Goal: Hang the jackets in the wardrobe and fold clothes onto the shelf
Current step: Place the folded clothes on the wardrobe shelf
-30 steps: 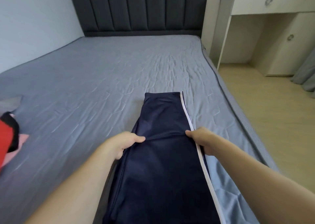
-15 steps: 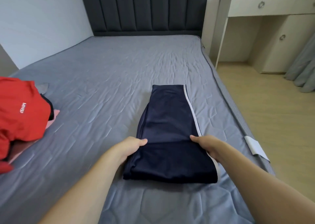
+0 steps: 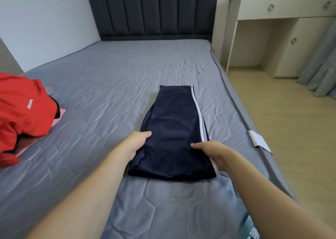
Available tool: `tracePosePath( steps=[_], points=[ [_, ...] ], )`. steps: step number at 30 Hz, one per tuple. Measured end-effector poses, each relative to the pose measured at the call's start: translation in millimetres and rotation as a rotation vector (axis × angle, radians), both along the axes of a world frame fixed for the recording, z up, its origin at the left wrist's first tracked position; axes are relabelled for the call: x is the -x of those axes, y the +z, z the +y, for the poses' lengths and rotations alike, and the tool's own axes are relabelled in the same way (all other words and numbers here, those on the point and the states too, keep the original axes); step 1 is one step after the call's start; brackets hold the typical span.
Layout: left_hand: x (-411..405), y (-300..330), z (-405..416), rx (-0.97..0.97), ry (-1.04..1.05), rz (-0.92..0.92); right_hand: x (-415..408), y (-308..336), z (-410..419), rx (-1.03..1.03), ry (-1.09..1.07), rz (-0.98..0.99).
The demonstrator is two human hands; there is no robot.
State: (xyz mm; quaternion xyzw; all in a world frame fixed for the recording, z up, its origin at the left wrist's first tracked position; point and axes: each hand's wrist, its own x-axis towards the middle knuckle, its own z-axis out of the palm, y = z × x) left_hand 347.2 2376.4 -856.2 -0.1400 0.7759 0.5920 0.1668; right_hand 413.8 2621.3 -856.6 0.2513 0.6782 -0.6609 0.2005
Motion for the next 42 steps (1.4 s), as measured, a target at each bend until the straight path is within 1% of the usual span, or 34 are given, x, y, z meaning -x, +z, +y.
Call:
tracePosePath(
  steps=[2,3,4,5,7,8,9,10,11,14,15,16,18,19,20,21,24,25,26,27,28,29,30,32,33,34,36,39,40,41,42],
  points=[
    [0,2,-2,-0.092,0.013,0.039,-1,2,1,0.066,0.008,-0.033],
    [1,3,-4,-0.106,0.030,0.080,-1,4,2,0.108,0.012,-0.042],
    [1,3,-5,-0.069,0.052,0.139,-2,7,4,0.149,0.016,-0.044],
    [1,3,-6,0.054,0.065,0.217,-3,9,5,0.179,0.020,-0.039],
    [1,1,-5,0.488,0.033,0.392,-4,11,6,0.193,0.016,-0.019],
    [0,0,-4,0.643,0.009,0.455,-6,12,5,0.190,0.008,-0.010],
    [1,0,-1,0.715,-0.008,0.472,-7,12,5,0.188,0.001,-0.002],
    [3,2,2,0.740,-0.029,0.432,-8,12,4,0.182,-0.001,0.003],
    [7,6,5,0.665,-0.026,0.359,-9,12,3,0.173,-0.006,0.011],
    [21,16,13,0.146,0.094,0.100,-13,12,1,0.151,-0.037,0.051],
    [24,18,15,0.062,0.104,0.062,-13,12,0,0.151,-0.033,0.056],
    [27,17,16,0.021,0.117,0.058,-13,13,0,0.159,-0.033,0.054],
    [33,13,17,0.003,0.192,0.095,-12,13,1,0.143,-0.052,0.066],
    [36,11,16,0.025,0.247,0.143,-11,13,1,0.105,-0.061,0.080],
    [38,9,16,0.097,0.290,0.208,-10,12,-1,0.045,-0.061,0.091],
    [38,7,15,0.223,0.292,0.274,-10,10,-4,-0.035,-0.062,0.102],
    [33,0,17,0.641,0.185,0.461,-6,-2,-13,-0.303,-0.062,0.149],
    [31,0,19,0.730,0.147,0.501,-4,-6,-14,-0.485,-0.038,0.186],
    [30,0,20,0.784,0.110,0.518,-4,-6,-13,-0.726,-0.001,0.239],
    [31,0,19,0.803,0.077,0.500,-5,-5,-11,-0.923,0.023,0.327],
    [34,1,18,0.806,0.039,0.463,-6,-4,-10,-0.995,0.006,0.421],
    [34,4,15,0.803,0.005,0.420,-5,-4,-7,-0.969,0.011,0.468],
    [35,7,11,0.801,-0.022,0.392,-6,-3,-5,-0.828,0.013,0.460],
    [30,15,1,0.825,-0.069,0.348,-8,3,-2,-0.442,-0.004,0.328],
    [27,19,-3,0.833,-0.100,0.314,-9,6,-1,-0.348,0.013,0.242],
    [23,24,-5,0.809,-0.139,0.268,-8,10,0,-0.356,0.057,0.180],
    [14,31,-8,0.630,-0.175,0.148,-7,16,0,-0.390,0.126,0.114],
    [4,31,-12,0.308,-0.098,0.028,-9,22,-1,-0.296,0.163,0.060],
    [-1,29,-11,0.224,-0.069,0.003,-11,22,0,-0.316,0.162,0.058],
    [-5,24,-11,0.175,-0.056,-0.017,-11,20,4,-0.362,0.159,0.053],
    [-12,19,-9,0.173,-0.070,-0.037,-12,18,9,-0.395,0.145,0.050]
  ],
)
